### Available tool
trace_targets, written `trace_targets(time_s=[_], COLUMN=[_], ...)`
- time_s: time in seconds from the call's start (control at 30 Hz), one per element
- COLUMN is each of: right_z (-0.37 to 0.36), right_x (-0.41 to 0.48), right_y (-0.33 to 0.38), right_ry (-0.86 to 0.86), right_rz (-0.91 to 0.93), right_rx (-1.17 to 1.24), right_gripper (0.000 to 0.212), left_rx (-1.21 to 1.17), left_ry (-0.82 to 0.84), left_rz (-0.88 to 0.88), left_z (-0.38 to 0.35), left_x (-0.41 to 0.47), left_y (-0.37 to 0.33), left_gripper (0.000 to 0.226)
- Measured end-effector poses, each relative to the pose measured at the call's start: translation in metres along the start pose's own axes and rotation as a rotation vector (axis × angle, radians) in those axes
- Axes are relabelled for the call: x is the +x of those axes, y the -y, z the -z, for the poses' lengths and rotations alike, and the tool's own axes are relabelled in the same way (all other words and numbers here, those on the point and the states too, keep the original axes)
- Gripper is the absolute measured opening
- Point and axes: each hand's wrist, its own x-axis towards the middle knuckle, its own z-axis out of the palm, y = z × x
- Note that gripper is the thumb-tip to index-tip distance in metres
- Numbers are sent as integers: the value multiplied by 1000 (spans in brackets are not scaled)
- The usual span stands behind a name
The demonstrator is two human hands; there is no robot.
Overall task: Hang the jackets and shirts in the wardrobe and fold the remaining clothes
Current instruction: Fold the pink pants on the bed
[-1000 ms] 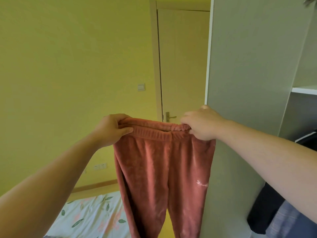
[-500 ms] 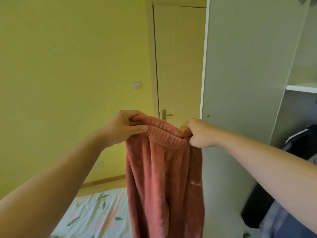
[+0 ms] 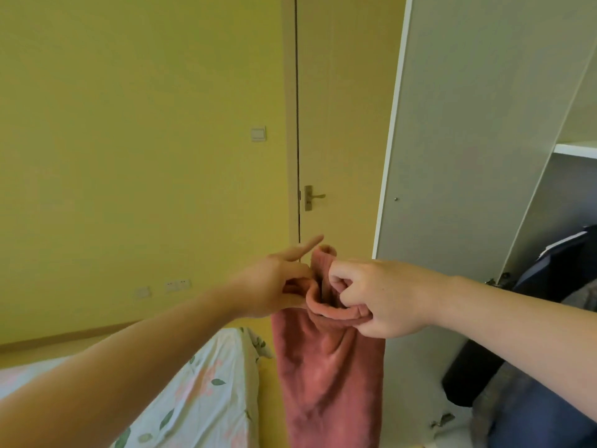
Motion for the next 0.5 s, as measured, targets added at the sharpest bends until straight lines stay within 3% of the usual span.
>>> trace_targets(time_s=[0.17, 0.3, 0.5], right_z=[-4, -3, 4], right_x=[-10, -18, -32], right_y=[0, -6, -28], right_ry=[72, 76, 74], right_rz=[0, -16, -59], right_rx=[-1, 14, -169], right_gripper=[25, 12, 10], left_rx=[141, 278, 276], left_ry=[-53, -103, 34], left_rz=[-153, -211, -84], left_z=[-21, -26, -11], left_x=[-1, 3, 20], left_y=[-18, -23, -10], left_gripper=[4, 21, 32])
